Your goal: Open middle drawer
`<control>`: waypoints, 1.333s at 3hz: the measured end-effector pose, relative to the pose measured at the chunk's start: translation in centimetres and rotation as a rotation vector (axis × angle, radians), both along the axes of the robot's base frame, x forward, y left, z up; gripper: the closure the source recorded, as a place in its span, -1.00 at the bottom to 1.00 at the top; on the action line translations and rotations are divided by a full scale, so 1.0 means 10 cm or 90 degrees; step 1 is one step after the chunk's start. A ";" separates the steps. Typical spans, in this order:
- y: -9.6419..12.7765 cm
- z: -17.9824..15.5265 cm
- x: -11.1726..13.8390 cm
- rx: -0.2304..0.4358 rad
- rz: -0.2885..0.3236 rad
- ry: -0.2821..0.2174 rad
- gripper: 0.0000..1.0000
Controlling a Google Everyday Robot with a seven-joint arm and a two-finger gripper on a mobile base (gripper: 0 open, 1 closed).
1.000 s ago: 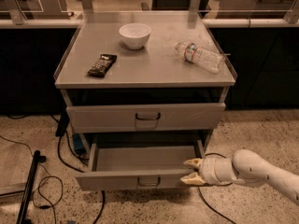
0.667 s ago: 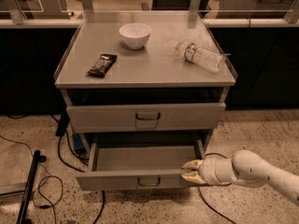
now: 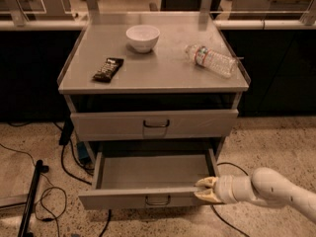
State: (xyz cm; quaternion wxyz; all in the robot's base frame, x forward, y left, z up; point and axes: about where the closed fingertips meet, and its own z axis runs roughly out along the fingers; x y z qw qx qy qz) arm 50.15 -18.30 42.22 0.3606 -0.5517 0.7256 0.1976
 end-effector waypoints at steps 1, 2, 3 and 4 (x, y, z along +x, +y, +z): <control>0.02 0.03 -0.01 0.000 0.000 0.000 1.00; -0.01 0.03 -0.18 0.003 -0.007 -0.001 1.00; 0.00 0.05 -0.18 0.003 -0.007 -0.001 1.00; -0.05 0.03 -0.36 0.005 -0.016 0.001 1.00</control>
Offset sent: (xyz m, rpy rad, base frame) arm -0.3112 -0.0742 -0.0070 0.0688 -0.0199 -0.1892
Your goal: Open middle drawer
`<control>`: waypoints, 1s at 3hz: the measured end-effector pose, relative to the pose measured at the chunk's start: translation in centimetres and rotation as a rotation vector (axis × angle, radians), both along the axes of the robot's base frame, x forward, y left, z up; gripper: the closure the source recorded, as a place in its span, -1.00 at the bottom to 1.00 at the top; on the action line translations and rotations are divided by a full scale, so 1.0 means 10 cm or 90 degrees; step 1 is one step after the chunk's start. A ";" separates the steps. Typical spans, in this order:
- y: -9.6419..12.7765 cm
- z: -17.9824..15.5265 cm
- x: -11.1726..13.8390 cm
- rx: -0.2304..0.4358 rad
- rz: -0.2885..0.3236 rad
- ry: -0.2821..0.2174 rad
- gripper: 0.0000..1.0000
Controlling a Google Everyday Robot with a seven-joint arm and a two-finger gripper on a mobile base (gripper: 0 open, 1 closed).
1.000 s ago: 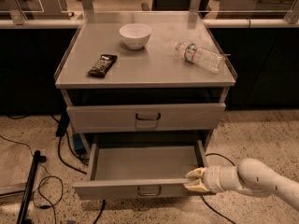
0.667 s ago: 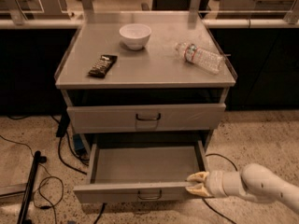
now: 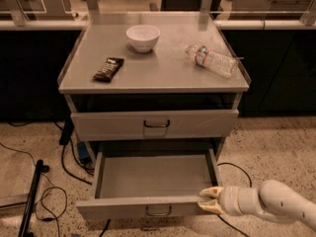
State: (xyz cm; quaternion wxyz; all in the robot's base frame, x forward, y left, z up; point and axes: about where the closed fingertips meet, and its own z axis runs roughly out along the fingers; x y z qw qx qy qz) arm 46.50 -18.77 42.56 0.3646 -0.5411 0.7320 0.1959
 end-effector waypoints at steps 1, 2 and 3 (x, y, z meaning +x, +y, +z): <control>0.02 0.02 0.00 0.000 0.000 0.000 0.97; 0.02 0.02 0.00 0.000 0.000 0.000 0.54; 0.02 0.02 0.00 0.000 0.000 0.000 0.08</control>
Offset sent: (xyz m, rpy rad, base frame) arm 0.0000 0.0016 0.0024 0.0000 0.0000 0.0000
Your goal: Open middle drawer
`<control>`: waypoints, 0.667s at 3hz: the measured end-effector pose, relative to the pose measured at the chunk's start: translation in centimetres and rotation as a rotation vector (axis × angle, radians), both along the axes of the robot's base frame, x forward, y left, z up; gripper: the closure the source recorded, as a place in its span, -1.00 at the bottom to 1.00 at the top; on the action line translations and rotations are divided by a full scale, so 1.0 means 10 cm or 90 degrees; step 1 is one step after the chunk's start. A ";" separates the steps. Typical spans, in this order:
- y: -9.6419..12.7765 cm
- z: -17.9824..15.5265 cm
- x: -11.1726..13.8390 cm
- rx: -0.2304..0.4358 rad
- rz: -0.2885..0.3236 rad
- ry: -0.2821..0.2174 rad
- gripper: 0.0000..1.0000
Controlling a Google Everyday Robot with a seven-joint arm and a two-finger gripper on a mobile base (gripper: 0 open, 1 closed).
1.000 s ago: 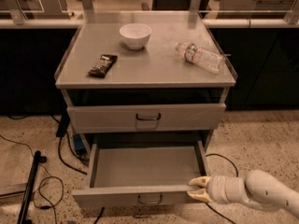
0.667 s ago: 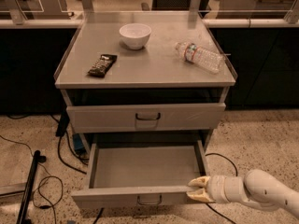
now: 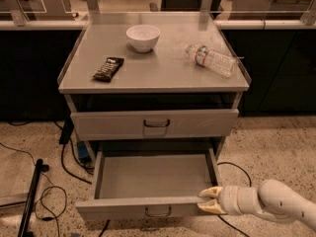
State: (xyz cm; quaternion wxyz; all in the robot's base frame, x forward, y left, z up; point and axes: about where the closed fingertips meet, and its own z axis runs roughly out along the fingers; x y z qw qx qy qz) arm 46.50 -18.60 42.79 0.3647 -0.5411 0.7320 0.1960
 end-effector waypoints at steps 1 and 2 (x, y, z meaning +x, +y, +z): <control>0.00 0.00 0.00 0.000 0.000 0.000 -0.40; 0.00 0.00 0.00 0.000 0.000 0.000 -0.85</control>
Offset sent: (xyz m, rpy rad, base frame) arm 0.0000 0.0000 0.0000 0.0000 0.0000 0.0001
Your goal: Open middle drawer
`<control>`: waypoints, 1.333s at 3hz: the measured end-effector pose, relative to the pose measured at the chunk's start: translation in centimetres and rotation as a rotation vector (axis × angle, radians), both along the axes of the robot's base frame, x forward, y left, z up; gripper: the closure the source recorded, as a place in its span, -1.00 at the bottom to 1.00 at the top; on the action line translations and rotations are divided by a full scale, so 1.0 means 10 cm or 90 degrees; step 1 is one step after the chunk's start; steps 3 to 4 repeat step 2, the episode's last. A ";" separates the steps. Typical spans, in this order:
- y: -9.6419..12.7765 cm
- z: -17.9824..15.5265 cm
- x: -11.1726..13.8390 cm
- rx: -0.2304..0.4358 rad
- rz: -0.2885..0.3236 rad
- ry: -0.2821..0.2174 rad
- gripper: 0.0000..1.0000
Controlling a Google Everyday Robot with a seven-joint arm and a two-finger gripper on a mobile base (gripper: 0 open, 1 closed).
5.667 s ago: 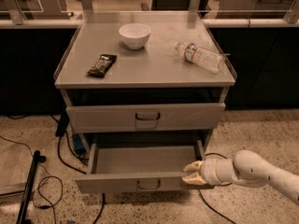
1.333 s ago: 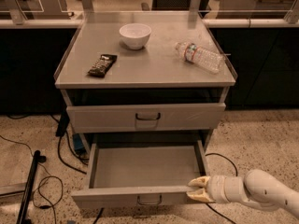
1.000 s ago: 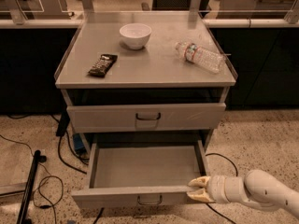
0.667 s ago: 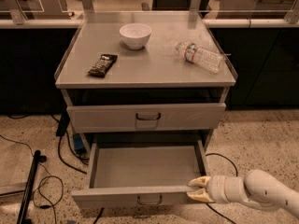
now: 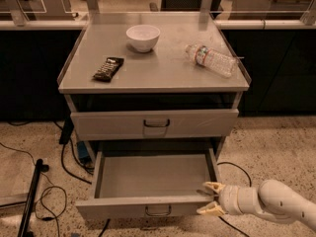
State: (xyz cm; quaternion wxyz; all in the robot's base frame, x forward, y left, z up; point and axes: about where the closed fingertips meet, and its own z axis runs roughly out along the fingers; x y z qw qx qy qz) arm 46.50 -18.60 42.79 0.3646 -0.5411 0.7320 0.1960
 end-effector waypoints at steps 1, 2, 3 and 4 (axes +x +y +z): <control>0.00 0.00 0.00 0.000 0.000 0.000 -1.00; 0.00 0.00 0.00 0.000 0.000 0.000 -1.00; 0.00 0.00 0.00 0.000 0.000 0.000 -1.00; 0.00 0.00 0.00 0.000 0.000 0.000 -1.00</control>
Offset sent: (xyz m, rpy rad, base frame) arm 0.0000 0.0000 0.0000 0.0000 0.0000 0.0001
